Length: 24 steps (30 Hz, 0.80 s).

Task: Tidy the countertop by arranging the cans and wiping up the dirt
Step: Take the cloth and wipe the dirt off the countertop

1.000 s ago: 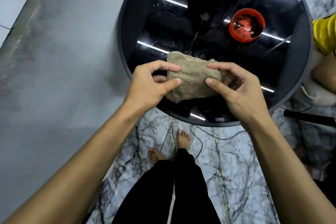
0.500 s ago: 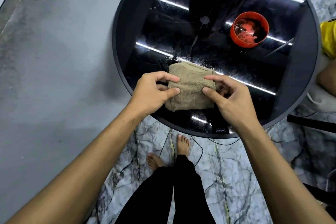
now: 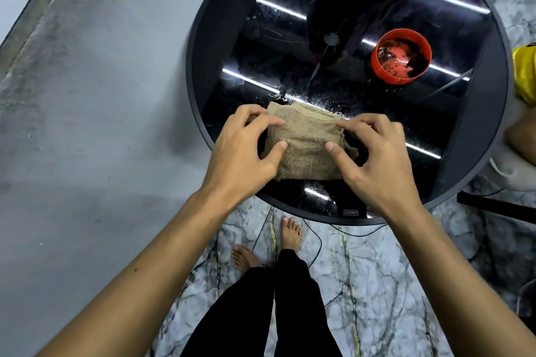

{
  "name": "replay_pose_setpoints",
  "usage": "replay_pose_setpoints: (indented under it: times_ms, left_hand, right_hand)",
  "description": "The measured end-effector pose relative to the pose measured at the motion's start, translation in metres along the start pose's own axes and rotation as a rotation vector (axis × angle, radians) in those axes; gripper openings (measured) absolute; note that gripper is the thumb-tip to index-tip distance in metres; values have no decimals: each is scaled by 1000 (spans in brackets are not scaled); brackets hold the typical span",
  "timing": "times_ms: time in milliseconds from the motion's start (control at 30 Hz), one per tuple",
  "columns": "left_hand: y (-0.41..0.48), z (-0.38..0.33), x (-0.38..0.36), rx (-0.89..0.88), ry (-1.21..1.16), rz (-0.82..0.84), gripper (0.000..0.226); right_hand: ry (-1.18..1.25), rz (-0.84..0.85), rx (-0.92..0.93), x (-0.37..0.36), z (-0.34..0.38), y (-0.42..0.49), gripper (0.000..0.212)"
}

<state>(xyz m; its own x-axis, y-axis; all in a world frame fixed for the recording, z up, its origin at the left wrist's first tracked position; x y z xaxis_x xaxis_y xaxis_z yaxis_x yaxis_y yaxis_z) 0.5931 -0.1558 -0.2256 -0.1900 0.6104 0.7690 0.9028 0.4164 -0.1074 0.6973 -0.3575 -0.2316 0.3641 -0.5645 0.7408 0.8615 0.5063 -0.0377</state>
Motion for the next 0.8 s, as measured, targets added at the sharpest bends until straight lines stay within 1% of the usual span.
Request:
replay_pose_setpoints:
  times_ms: [67,167,267,333,467,600,800]
  left_hand:
    - [-4,-6,3,-47,49,1,41]
    - [-6,-15,1,-86,97,90,52]
    - [-6,-22,6,-108,136,156,57]
    - [-6,-26,15,-121,160,160,58]
    - [-7,-34,40,-138,194,125,59]
    - [-12,-43,72,-136,226,54,59]
    - [-25,-44,125,-68,208,-62,60]
  right_hand:
    - [-57,56,59,1,7,3,50]
    - [-128,152,130,-1,16,6,57]
    - [-192,234,154,2,27,9,61]
    - [-233,260,180,7,38,12,63]
    - [-301,291,243,18,66,18,64]
    - [-317,314,307,28,100,24,64]
    - [-288,311,432,38,159,38,64]
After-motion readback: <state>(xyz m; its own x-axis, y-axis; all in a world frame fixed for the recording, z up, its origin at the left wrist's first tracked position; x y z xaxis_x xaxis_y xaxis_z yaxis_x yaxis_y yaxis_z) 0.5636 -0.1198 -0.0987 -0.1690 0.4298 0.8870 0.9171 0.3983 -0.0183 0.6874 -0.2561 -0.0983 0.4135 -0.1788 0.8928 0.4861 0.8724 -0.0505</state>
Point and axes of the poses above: each hand's wrist, its own y-axis towards the middle knuckle, its own x-axis out of the back of the hand, z = x × y, the point moved 5 cm from there along y, towards the middle knuckle, and after that the axes turned 4 degrees about y, right-handed, at the moved point
